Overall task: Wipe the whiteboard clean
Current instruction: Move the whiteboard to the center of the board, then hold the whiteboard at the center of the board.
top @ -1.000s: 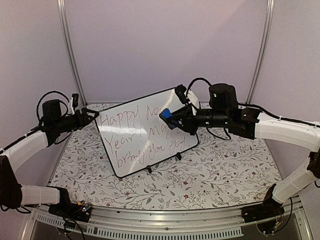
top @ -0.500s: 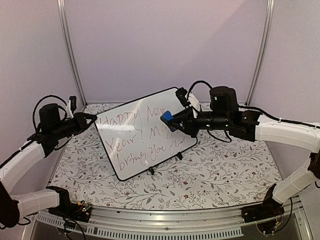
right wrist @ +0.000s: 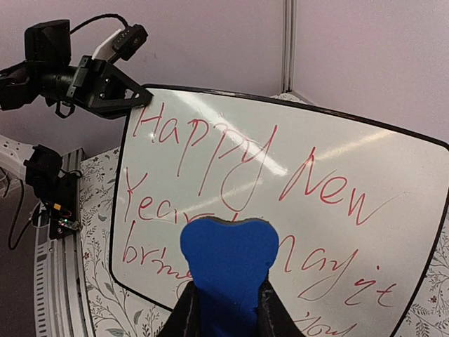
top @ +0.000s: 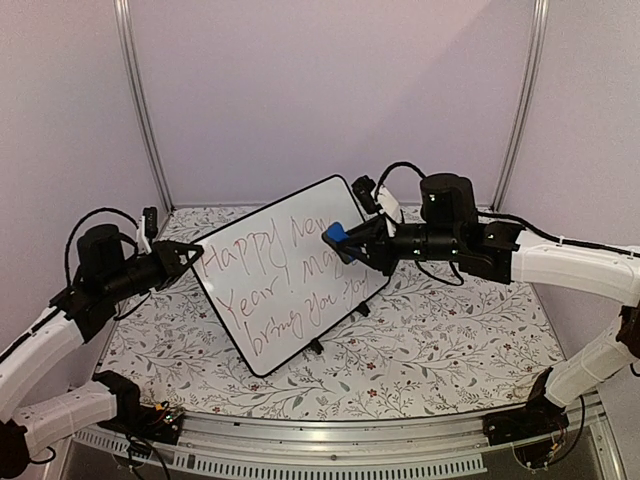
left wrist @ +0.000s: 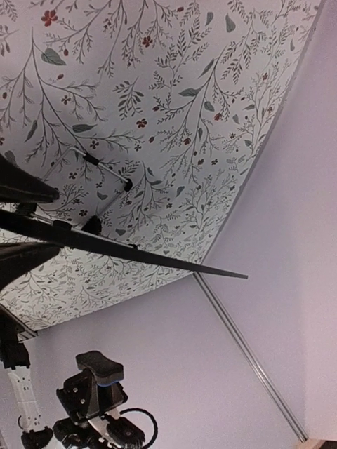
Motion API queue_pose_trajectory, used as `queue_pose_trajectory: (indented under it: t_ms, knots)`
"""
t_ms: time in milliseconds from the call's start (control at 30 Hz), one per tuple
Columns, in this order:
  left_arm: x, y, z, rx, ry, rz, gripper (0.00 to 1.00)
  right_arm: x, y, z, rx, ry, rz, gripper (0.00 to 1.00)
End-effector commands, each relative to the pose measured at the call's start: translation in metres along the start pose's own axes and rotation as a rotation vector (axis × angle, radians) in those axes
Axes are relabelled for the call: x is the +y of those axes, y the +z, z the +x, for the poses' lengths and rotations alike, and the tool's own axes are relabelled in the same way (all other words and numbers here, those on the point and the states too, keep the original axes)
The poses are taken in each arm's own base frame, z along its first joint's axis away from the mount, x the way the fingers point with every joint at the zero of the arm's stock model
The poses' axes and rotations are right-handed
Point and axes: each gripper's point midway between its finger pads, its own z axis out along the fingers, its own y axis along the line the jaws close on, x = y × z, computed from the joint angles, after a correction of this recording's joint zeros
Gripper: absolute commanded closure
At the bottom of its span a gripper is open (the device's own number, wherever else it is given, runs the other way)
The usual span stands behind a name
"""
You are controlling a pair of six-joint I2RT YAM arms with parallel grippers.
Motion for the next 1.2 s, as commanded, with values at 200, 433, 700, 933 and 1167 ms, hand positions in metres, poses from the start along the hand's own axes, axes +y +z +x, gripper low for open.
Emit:
queue_pose_trajectory:
  t_ms: [200,433,700,933,1167]
  knots:
    - [0.001,-0.010,0.017,-0.008,-0.028,-0.055,0.57,0.003,-0.006,-0.013,-0.028,-0.034,0.003,0.81]
    - [-0.007,0.001,-0.013,-0.020,0.082,-0.124,0.27,0.007,0.000,-0.015,0.002,0.000,-0.029,0.80]
    - [-0.019,0.024,-0.038,0.090,0.196,-0.137,0.19,0.017,0.017,-0.032,0.025,0.003,-0.026,0.81]
    - [-0.019,0.031,-0.031,0.188,0.272,-0.056,0.21,0.030,0.051,-0.032,0.114,-0.006,0.141,0.82]
    - [-0.020,0.033,-0.024,0.251,0.328,-0.002,0.28,0.057,0.071,-0.022,0.127,0.022,0.144,0.82]
